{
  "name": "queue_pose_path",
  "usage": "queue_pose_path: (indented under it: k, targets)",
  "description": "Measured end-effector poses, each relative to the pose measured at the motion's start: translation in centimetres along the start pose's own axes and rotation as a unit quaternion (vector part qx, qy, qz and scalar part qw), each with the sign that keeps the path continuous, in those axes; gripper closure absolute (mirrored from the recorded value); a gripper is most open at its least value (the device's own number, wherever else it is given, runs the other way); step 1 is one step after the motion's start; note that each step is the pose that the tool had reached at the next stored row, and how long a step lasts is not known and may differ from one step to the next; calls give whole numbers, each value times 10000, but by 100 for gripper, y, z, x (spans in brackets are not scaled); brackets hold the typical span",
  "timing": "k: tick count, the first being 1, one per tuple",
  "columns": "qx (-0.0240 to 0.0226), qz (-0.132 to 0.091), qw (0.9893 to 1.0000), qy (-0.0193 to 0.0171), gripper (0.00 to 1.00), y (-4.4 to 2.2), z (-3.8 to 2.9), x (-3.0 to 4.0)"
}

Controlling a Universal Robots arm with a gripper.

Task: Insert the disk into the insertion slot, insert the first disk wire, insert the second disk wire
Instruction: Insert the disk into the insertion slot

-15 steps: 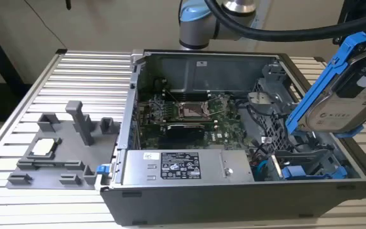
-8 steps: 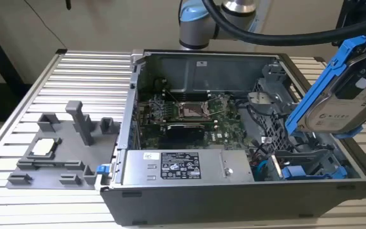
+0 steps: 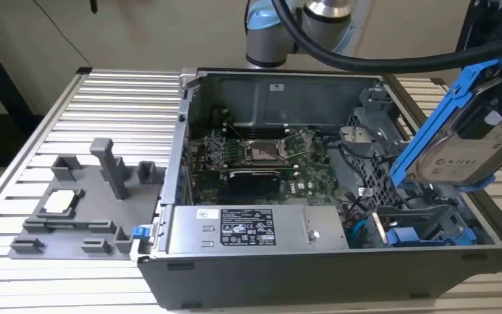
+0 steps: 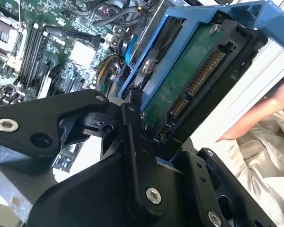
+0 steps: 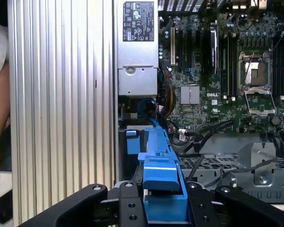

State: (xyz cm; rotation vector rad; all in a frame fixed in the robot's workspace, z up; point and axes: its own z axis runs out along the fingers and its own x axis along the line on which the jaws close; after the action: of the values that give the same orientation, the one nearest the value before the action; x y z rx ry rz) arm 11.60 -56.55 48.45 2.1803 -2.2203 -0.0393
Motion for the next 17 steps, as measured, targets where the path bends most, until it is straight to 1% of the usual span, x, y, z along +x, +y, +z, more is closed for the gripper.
queue_pose_path:
  k: [12, 17]
  targets:
    - [0, 0, 10000, -1, 67, 0, 12, 0]
    - [7, 0, 10000, -1, 67, -2, 62, 0]
